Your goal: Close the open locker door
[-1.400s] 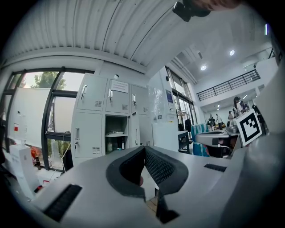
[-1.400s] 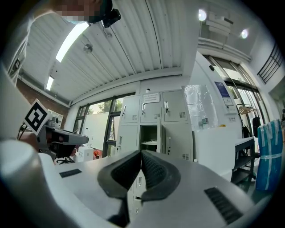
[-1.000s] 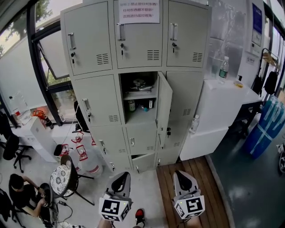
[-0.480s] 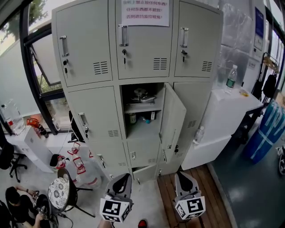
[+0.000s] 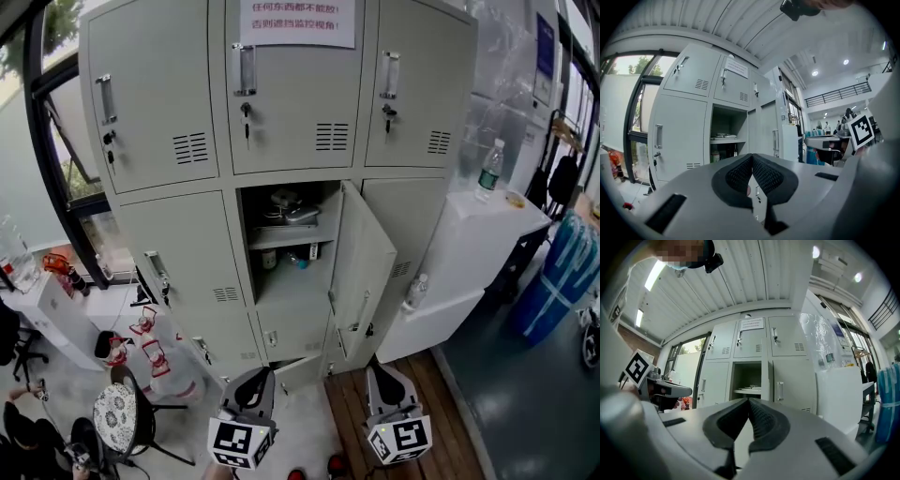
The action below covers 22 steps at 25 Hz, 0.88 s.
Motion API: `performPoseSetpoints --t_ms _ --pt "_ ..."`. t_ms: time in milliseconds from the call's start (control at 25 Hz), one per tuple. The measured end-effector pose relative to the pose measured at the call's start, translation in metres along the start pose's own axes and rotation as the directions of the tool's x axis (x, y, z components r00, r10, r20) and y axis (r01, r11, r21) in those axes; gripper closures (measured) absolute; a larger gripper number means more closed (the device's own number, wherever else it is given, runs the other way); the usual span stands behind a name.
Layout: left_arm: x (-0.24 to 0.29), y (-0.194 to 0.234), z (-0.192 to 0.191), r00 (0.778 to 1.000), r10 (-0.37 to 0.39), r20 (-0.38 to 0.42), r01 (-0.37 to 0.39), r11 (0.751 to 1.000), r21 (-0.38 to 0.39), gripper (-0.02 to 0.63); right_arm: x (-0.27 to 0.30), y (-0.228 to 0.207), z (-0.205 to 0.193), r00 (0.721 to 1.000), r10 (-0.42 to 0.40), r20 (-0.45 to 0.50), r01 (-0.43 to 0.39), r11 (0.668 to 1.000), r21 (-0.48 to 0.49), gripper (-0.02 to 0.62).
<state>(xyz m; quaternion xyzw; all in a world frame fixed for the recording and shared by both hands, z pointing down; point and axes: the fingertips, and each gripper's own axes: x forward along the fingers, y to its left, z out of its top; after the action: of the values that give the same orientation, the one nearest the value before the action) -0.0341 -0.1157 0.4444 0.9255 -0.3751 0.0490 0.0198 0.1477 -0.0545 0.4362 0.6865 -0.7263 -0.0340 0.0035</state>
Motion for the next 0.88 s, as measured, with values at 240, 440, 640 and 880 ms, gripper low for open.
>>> performPoseSetpoints --t_ms 240,440,640,880 --pt "0.037 -0.003 0.003 1.000 0.024 -0.010 -0.024 1.000 0.001 0.584 0.028 -0.028 -0.002 0.999 0.034 0.008 -0.034 0.999 -0.001 0.577" --pt "0.064 -0.005 0.008 0.998 0.061 -0.013 -0.061 0.998 0.000 0.584 0.051 -0.043 -0.001 0.992 0.119 0.029 -0.119 0.993 0.007 0.577" --pt "0.083 -0.002 0.009 0.994 0.112 -0.003 -0.112 0.994 0.001 0.584 0.068 -0.051 -0.003 0.977 0.211 0.040 -0.213 0.977 0.030 0.574" --pt "0.093 -0.003 0.007 0.988 0.155 -0.015 -0.155 0.988 0.001 0.584 0.086 -0.047 -0.013 0.943 0.332 0.011 -0.332 0.941 0.066 0.404"
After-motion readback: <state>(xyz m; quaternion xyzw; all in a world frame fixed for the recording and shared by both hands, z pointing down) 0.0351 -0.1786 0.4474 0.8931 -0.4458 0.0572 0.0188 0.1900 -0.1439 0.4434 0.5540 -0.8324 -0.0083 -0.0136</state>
